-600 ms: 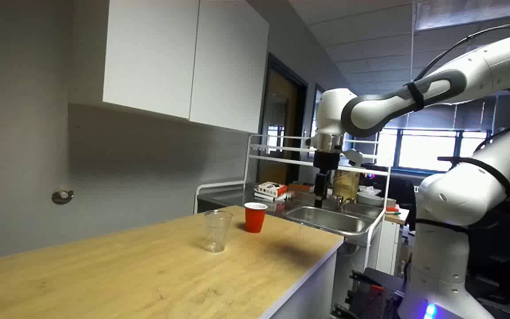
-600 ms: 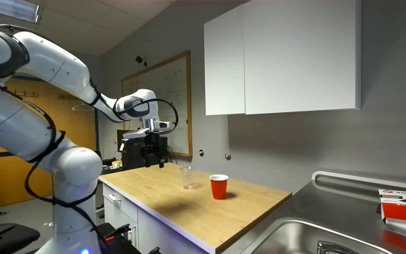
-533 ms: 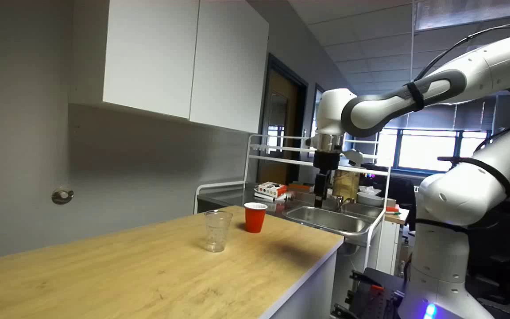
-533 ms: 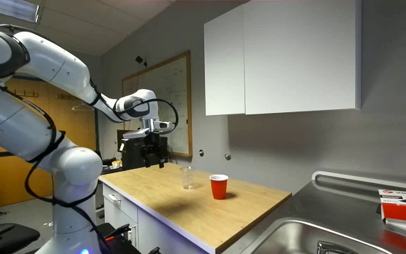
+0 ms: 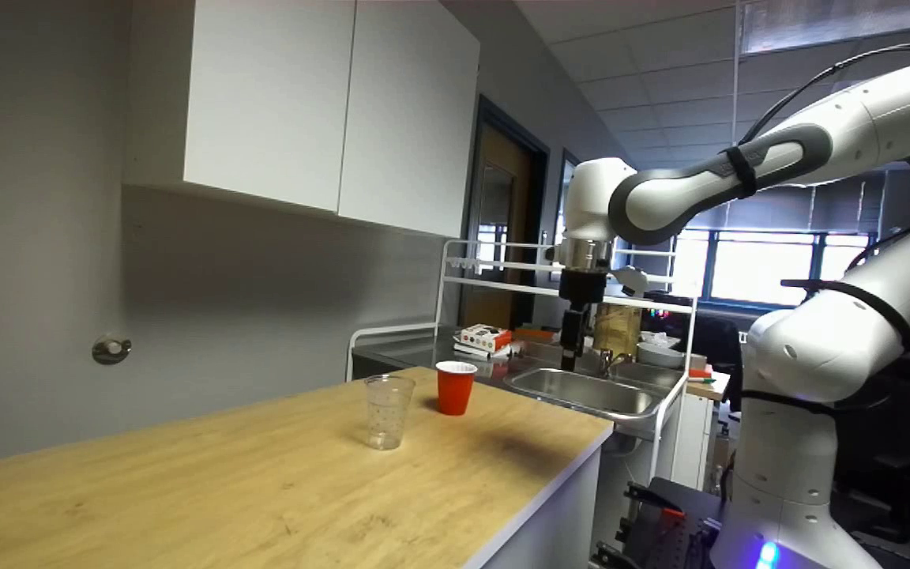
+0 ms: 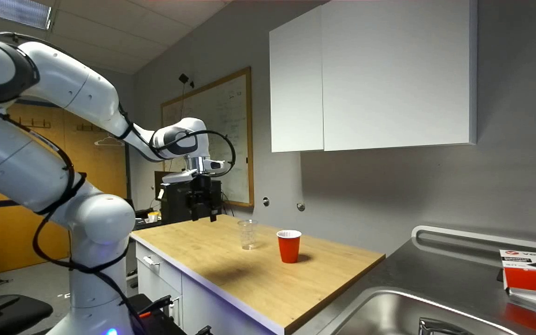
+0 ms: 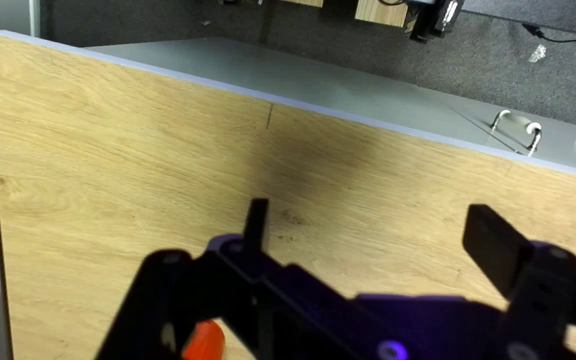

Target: Move the objects from the orange cup and put them in the glass cup

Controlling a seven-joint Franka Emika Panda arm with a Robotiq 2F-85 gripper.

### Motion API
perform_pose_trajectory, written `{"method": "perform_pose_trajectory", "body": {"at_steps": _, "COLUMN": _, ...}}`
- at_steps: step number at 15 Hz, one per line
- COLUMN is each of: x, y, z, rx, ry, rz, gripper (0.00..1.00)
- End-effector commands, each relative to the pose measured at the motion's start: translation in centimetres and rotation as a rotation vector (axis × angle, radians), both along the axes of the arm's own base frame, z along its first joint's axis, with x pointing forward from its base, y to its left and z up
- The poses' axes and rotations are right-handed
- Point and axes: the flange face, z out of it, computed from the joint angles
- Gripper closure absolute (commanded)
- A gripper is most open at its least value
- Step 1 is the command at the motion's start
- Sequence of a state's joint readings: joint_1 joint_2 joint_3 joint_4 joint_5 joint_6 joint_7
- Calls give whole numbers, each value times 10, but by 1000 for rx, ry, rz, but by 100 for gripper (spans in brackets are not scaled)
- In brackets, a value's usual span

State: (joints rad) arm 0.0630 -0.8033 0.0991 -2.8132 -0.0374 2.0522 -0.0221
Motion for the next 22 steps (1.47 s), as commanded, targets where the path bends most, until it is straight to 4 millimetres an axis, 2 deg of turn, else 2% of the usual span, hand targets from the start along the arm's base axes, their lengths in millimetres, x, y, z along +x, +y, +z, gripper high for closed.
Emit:
{"method": "perform_pose_trajectory", "body": {"at_steps": 1, "x": 0, "y": 0, "z": 1, "rx": 0, "ry": 1, "rz": 0, "gripper": 0}}
{"method": "perform_pose_trajectory", "body": {"at_steps": 6, "x": 7, "y": -5, "z": 1, "rx": 10, "ry": -7, "rz": -20, "gripper": 0}}
{"method": "perform_pose_trajectory", "body": {"at_steps": 10, "x": 25, "y": -13, "z": 4, "rx": 16, "ry": -48, "rz": -72, "gripper": 0}}
{"method": "perform_pose_trajectory", "body": {"at_steps": 22, "x": 129, "y": -68, "z": 18, "rx": 88, "ry": -269, "rz": -257, "gripper": 0}}
